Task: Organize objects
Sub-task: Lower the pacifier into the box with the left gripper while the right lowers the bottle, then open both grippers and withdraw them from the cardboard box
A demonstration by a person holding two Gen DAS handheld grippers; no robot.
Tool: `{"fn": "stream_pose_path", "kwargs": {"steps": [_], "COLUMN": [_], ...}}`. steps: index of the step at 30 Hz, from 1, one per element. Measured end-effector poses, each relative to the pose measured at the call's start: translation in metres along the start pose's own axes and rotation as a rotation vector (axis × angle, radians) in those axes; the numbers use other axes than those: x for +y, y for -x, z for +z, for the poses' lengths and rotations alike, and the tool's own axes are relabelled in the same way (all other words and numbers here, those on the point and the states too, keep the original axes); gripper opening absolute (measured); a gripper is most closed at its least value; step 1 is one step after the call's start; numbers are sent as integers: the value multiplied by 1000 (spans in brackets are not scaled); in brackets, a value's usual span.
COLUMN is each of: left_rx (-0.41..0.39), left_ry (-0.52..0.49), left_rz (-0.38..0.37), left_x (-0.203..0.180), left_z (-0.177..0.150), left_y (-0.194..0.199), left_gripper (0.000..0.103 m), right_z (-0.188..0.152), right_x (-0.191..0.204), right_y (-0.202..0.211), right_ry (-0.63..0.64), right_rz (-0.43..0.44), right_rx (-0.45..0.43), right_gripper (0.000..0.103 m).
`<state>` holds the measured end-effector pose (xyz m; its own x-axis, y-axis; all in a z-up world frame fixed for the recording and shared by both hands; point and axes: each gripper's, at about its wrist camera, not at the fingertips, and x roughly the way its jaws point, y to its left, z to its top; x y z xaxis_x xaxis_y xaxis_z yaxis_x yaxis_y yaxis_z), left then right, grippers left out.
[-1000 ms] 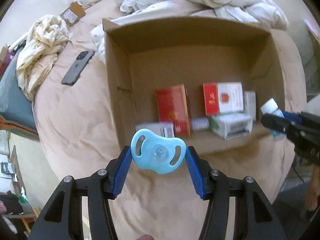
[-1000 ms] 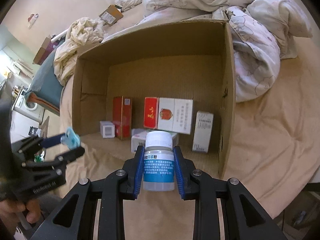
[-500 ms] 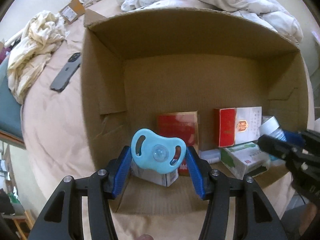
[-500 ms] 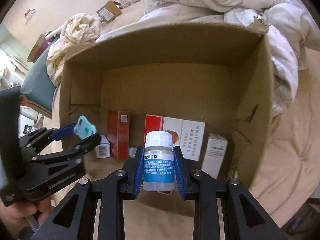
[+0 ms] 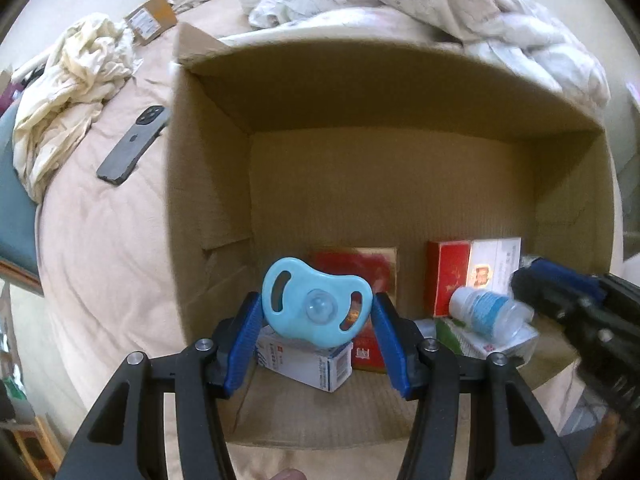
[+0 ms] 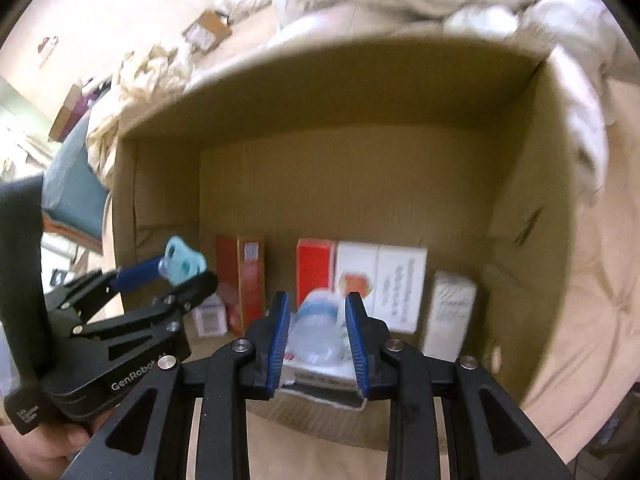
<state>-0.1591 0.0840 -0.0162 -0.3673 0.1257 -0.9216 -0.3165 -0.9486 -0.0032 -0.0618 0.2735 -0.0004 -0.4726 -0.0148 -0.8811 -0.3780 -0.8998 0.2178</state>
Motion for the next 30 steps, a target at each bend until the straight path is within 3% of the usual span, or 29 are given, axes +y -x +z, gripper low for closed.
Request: {"fn": "stream_pose_path", "kwargs": {"steps": [3,4,5,6,11,15,22,26,30], "left_rx": [-12,-14,-12,-10,-37,-53,-91,-65,-56], "left_ry": [30,35,36,34,-20,-25,7,65,109], "left_rz": [-26,-28,-30,-42,4,-6,7,-53,-45], "left_x": [6,8,8,8,-7,-8,4,23,36], "left_z": [2,3,3,3,0,-2,-8,-27,-55], "left_y": [4,5,6,7,17,26,68,95,110], "left_gripper": [52,55,65,67,71,75,78,84,84], "right_z": [5,6,7,8,12,11,-1,-21,-47], "right_x": [-3,-4,-4,-6,-4,-4,-7,4,11], "right_y": [12,15,17,19,22,32,58,86,113], "right_ry": [-14,-23,-29,-35,-26,-13,-41,27,51], "right_rz": [1,1,10,25,10,-4,13,-6,-2], "right_rx": [-58,-72,-78,-87,-78,-108,-153,-171,-209], "right_gripper": [35,56,69,81,83,101,103,103,103]}}
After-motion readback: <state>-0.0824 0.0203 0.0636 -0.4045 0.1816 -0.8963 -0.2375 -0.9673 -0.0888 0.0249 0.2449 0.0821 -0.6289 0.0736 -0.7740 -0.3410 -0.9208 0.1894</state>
